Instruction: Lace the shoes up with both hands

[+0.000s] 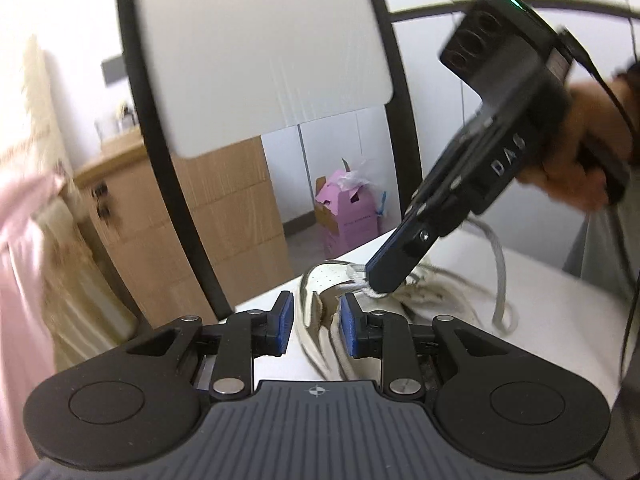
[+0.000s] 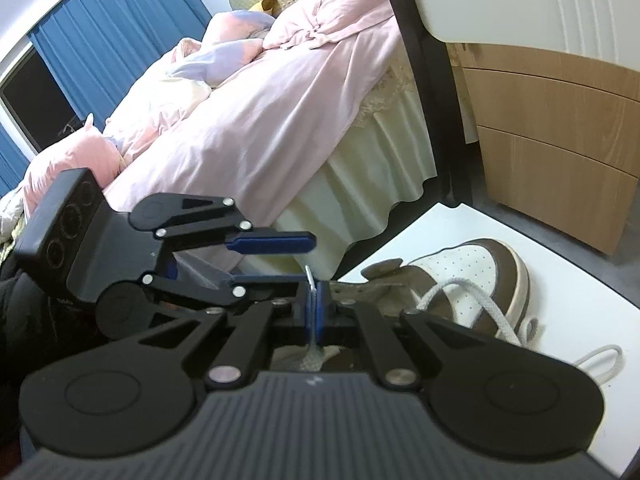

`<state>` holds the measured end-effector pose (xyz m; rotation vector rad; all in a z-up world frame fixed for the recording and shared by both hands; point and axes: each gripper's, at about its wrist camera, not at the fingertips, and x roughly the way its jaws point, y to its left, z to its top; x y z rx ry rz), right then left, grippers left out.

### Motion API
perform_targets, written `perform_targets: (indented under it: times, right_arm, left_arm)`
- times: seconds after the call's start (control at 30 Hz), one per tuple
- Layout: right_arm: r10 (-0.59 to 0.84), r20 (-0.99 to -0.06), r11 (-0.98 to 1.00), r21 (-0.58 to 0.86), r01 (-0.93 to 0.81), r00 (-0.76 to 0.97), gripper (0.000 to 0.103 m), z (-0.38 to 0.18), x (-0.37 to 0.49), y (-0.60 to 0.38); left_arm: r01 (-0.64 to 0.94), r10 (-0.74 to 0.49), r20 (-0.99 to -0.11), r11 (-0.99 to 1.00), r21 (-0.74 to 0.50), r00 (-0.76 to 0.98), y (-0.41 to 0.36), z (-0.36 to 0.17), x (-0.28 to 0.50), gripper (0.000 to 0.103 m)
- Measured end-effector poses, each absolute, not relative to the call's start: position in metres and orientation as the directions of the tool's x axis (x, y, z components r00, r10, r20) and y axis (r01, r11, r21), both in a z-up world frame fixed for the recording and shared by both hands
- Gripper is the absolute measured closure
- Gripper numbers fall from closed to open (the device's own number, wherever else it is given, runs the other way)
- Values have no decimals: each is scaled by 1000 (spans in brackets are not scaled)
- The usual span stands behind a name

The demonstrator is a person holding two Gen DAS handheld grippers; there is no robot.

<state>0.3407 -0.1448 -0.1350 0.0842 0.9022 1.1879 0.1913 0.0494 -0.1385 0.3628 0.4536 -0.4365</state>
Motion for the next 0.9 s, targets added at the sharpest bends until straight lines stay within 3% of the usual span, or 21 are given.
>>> perform_targets:
  times: [0.17,0.3,0.9]
  right_arm:
    - [821,-568,404,495,-769,66,100,-135,338,-147]
    - [829,-557,366,479,-798,46,99,-129,333,-145]
    - [807,-590,362,449,-817,34,99,-129,327,-146]
  left_arm:
    - [510,-327,-441,758,405,836,37,-142,174,74]
    - [505,-308,-435,726,468,846,30,-146,168,74]
    - [520,-330,-404,610,598,853,13,-153,153,74]
